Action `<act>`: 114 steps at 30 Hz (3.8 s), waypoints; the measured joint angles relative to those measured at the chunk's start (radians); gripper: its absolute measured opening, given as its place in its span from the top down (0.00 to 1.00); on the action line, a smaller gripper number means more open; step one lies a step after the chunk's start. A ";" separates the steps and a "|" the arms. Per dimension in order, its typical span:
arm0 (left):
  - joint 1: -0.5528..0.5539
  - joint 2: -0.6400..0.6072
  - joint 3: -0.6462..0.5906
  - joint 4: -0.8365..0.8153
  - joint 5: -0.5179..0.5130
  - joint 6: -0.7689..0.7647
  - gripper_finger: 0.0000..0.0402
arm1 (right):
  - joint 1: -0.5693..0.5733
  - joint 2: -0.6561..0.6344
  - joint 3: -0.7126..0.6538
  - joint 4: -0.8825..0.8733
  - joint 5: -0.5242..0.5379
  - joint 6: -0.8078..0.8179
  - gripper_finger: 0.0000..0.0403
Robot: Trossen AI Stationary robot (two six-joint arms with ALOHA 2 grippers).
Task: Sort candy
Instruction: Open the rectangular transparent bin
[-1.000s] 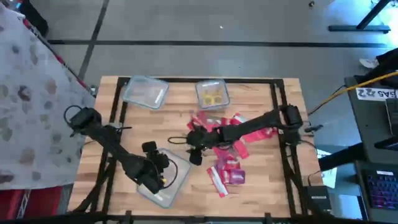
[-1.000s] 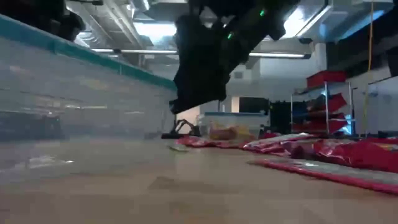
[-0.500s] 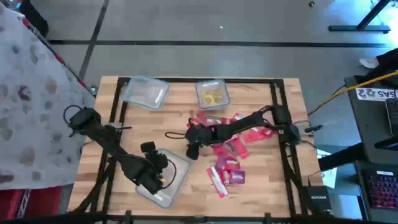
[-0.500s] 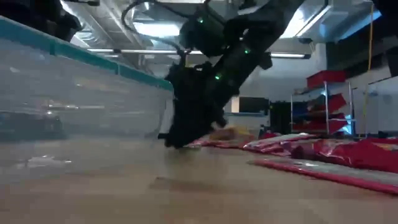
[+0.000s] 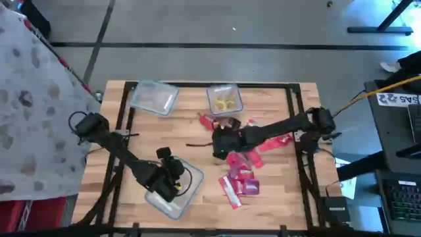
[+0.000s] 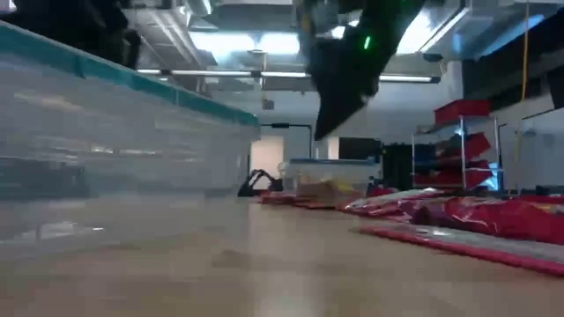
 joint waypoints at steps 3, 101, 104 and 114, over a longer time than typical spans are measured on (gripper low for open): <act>0.061 -0.002 -0.054 0.139 -0.042 0.115 0.64 | 0.068 0.008 -0.002 0.042 -0.069 -0.004 0.76; 0.103 -0.175 -0.073 0.615 0.161 0.463 0.64 | 0.255 -0.101 -0.248 0.359 0.240 0.345 0.44; 0.085 -0.170 -0.064 0.424 0.236 0.295 0.64 | 0.192 -0.100 -0.244 0.245 0.134 0.451 0.44; 0.086 -0.170 -0.089 0.202 0.246 0.086 0.64 | 0.079 -0.050 -0.245 0.203 -0.045 0.447 0.44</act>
